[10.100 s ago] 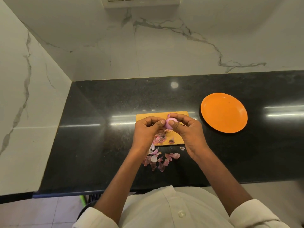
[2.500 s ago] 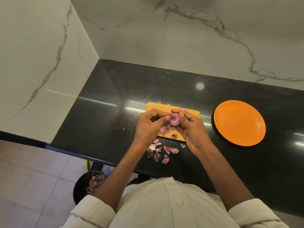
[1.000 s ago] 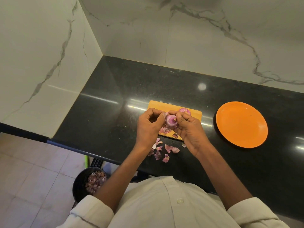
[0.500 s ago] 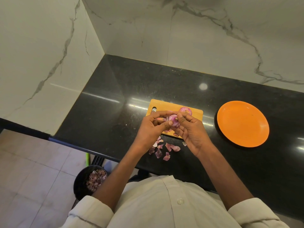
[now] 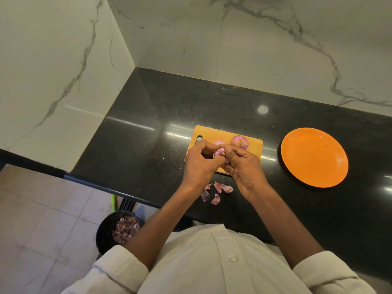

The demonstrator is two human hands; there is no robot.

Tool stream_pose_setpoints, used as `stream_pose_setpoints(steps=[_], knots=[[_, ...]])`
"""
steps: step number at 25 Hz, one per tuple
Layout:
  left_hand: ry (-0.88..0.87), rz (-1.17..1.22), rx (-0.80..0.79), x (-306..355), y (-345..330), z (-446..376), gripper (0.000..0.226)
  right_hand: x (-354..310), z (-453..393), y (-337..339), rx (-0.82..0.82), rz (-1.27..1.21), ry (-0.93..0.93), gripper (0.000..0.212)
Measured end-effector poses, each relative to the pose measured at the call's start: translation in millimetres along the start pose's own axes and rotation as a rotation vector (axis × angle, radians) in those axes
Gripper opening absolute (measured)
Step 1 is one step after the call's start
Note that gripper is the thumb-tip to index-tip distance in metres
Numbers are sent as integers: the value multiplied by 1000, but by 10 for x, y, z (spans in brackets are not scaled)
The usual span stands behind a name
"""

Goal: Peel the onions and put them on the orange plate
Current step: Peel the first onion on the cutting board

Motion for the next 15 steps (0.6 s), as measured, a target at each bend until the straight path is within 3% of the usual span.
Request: stream_pose_setpoints(steps=[4,10,15], knots=[[3,-13,71,-9,54,-18,14,28,-4,-90,9,-51,-29,22],[3,125,-157,-63,138,-71,31,-68,-24,-21,47,-71,-54,30],[-22,110,-157,-71,194,-46,28,-43,-8,-60,39,33,-73,29]])
Point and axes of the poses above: each hand's wrist, its own z-axis away from the middle knuckle, its own y-axis out of the back of the hand, x = y × z, the point moved 4 cm from there along -z, towards the middle knuckle, and after that the axes turned 15 degrees about -y, right-handed, at the moved point
